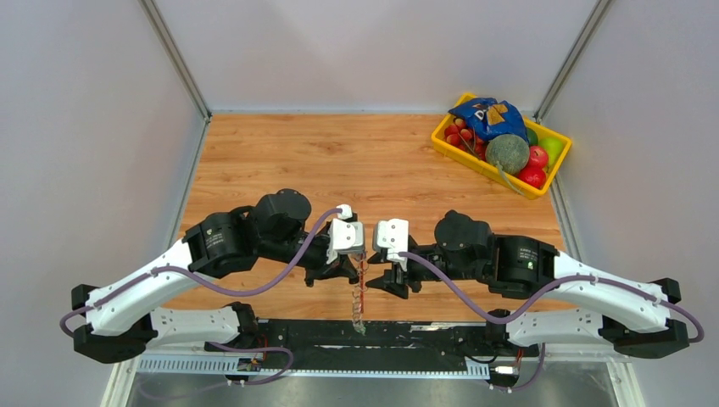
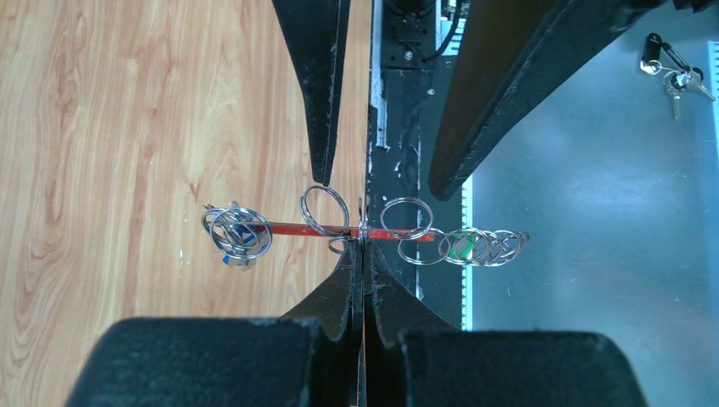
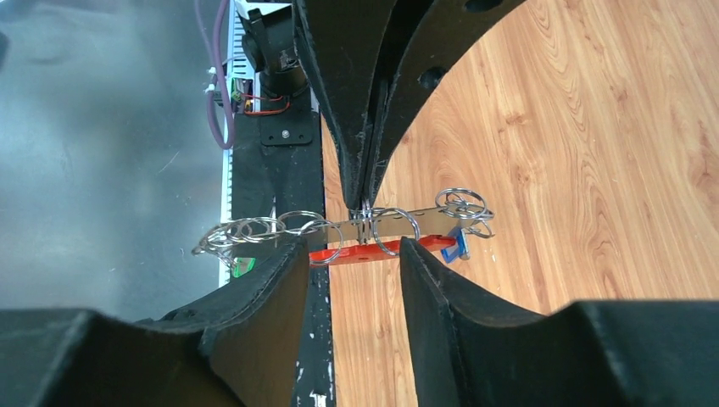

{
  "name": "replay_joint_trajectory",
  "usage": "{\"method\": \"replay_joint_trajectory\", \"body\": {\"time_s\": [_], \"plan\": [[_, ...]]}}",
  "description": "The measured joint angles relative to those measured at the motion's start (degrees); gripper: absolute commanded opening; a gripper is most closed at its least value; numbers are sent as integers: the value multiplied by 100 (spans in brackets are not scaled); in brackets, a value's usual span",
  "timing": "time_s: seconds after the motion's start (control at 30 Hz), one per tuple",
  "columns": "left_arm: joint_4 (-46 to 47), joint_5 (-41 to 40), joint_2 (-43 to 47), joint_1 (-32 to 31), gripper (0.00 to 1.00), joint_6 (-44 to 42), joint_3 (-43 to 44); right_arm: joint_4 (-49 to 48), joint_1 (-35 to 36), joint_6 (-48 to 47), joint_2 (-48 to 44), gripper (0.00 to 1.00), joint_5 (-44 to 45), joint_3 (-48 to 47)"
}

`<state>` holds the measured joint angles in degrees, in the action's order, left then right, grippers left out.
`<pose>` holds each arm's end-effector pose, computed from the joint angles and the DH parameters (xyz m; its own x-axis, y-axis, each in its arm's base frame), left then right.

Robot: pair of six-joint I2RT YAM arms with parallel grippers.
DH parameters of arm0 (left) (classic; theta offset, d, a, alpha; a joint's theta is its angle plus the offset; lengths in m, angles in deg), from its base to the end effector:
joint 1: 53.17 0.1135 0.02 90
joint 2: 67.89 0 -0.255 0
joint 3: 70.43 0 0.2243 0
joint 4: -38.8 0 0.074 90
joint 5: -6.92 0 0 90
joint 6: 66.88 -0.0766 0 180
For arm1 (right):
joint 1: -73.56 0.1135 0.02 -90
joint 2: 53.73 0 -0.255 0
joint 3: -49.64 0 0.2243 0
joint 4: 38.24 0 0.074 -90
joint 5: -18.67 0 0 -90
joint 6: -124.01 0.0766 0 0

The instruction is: Put the keys on the keyring

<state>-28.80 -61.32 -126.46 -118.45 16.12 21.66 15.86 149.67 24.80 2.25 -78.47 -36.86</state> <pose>0.0554 -0.1883 0.3736 -0.1141 0.5185 -0.8474 0.9934 0.0466 -0.1052 0.0407 0.2042 0.3788 0.0638 -0.4038 -0.9126 -0.9932 0.0638 -0.0976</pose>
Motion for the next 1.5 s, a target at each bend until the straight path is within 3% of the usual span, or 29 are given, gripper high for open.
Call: {"method": "replay_joint_trajectory", "body": {"time_s": [0.57, 1.0, 1.13, 1.37, 1.43, 1.5], "plan": [[48, 129, 282, 0, 0, -2, -35, -542, 0, -260, 177, 41, -98, 11], [74, 131, 315, 0, 0, -2, -52, -640, 0, -337, 363, 18, -315, 11], [72, 127, 330, 0, 0, -2, -55, -662, 0, -339, 367, 1, -361, 11], [74, 127, 387, -2, 0, -2, -85, -713, 0, -356, 374, 0, -378, 28], [85, 125, 415, -2, 3, -2, -111, -765, 0, -354, 365, 0, -374, 66], [157, 90, 485, -2, 17, 0, -181, -835, 0, -350, 341, 0, -372, 109]]}}
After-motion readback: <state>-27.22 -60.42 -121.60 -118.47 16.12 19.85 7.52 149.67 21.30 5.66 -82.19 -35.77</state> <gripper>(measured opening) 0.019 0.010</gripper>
